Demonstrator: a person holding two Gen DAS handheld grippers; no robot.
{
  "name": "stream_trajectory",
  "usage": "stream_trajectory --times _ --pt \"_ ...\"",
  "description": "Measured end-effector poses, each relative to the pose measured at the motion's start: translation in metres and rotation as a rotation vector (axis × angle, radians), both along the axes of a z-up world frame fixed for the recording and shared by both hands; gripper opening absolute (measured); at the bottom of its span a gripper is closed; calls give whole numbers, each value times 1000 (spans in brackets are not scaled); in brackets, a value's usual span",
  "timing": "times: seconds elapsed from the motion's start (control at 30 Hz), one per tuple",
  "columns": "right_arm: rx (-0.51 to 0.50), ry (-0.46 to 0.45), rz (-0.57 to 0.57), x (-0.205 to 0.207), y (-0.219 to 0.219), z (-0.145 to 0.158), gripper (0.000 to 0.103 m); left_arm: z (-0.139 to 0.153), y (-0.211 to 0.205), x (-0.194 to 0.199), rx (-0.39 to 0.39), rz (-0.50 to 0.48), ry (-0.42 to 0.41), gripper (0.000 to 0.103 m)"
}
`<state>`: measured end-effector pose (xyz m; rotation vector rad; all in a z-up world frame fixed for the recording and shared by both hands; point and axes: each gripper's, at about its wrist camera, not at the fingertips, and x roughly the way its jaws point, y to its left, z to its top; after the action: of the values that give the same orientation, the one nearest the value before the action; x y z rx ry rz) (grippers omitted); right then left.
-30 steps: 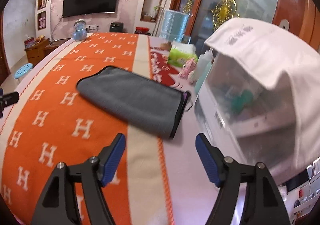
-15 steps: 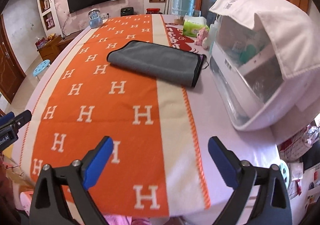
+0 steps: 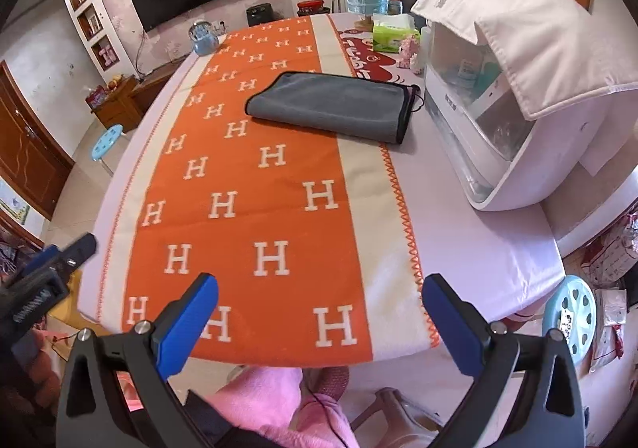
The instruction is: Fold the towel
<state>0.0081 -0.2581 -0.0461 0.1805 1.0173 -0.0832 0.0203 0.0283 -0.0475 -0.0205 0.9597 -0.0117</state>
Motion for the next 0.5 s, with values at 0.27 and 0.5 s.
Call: stream_trajectory --times 0.27,0.5 --pt "-20 -26 73 -14 21 27 102 15 7 -9 -26 3 8 98" --pt "-47 -78 108 -24 41 35 103 21 19 -27 -26 71 -46 102"
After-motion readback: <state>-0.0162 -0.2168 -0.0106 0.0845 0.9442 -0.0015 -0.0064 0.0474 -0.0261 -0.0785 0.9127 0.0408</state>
